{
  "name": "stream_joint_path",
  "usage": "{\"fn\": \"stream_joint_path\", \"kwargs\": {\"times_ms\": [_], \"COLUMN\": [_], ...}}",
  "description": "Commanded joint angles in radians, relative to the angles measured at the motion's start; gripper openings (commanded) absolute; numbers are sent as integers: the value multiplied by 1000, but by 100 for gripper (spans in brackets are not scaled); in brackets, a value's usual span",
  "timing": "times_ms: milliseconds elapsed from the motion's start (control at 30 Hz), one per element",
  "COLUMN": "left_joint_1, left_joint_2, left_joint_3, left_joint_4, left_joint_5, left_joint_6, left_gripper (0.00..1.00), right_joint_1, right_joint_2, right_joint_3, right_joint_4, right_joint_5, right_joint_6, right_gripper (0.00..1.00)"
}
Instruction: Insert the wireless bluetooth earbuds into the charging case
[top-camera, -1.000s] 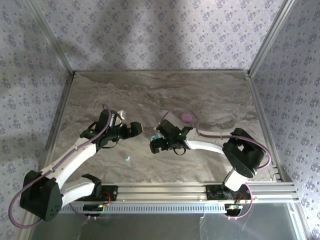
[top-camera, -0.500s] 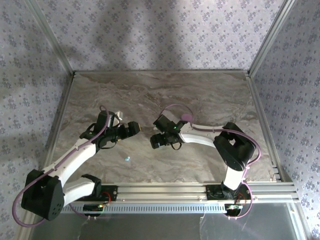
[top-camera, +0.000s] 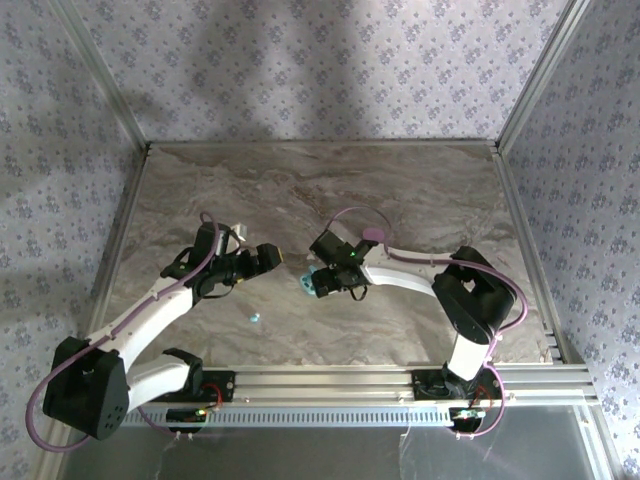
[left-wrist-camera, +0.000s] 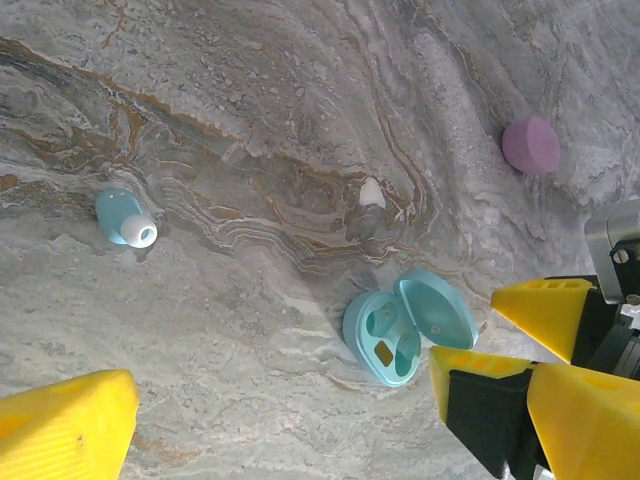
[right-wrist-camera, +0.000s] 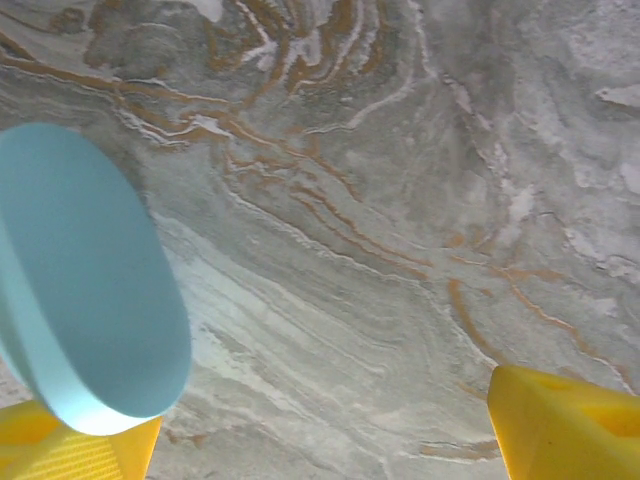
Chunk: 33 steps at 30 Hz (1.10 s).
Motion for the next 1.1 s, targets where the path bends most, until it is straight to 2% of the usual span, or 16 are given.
{"fn": "stream_joint_path", "kwargs": {"times_ms": [0,733,1067], "left_joint_1": [9,12,12], "left_joint_2": [-10,-34,-119], "left_joint_3": [-14,-29,-35], "left_joint_4": [24,2,-140], "left_joint_5": [13,3,27], "left_joint_6": [-6,-8,-13], "left_gripper": [100,100,100], "right_joint_1": [-14,-56,-40], "right_joint_2": [-26,0,-161], "right_joint_3": [22,96,18], "right_joint_4": [-53,-83,-31], "right_joint_5": [44,45,-43], "right_joint_6": [-18,-55,-40], "right_gripper": [86,86,87]}}
